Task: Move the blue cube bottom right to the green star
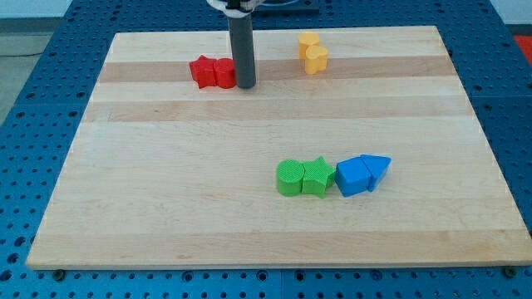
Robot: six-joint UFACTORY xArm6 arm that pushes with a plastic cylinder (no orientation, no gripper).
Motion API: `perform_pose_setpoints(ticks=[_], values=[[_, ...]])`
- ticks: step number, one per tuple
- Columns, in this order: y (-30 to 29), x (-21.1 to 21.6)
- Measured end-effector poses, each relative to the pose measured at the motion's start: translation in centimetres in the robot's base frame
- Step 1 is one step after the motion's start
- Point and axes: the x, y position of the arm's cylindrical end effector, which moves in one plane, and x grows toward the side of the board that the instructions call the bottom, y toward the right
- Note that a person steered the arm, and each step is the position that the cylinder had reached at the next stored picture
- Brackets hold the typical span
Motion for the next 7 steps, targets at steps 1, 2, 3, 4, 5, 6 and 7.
perform_pose_setpoints(ticks=[1, 2, 3, 4, 5, 6, 7], values=[[1.8, 4.0], [4.8, 6.5], [6.7, 8.8], [8.2, 11.2], [9.3, 12.5], [9.5, 13.0], [9.7, 13.8]])
